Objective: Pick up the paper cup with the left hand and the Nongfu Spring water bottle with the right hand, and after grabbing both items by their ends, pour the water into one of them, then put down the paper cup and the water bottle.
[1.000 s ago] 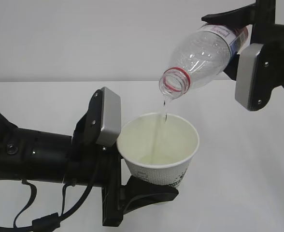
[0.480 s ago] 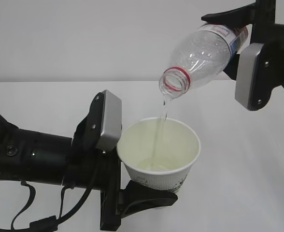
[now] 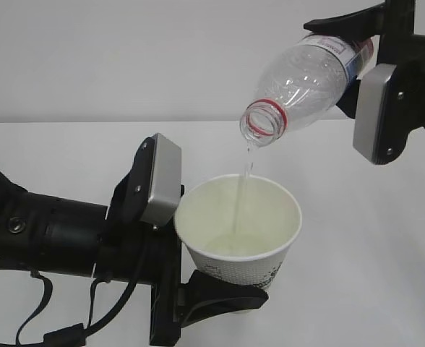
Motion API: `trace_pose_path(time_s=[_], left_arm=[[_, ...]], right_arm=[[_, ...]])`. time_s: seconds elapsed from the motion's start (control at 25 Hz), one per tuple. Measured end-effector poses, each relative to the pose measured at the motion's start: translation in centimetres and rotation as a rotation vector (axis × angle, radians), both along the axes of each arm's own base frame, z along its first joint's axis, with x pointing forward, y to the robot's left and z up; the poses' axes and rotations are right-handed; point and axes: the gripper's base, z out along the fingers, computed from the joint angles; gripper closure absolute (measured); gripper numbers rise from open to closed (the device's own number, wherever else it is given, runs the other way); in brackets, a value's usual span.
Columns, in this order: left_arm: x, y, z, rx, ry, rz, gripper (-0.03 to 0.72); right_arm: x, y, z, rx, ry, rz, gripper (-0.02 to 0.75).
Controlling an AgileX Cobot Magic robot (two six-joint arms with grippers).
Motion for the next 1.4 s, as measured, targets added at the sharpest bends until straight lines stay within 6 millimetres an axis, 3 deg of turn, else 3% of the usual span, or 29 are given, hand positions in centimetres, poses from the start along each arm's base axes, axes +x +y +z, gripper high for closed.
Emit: trace_pose_path(time_s=[1.4], left_arm=[[-0.04, -0.01, 0.04, -0.004, 0.0, -0.004, 0.156]], right_arm=[[0.02, -0.01, 0.02, -0.004, -0.007, -0.001, 0.261]])
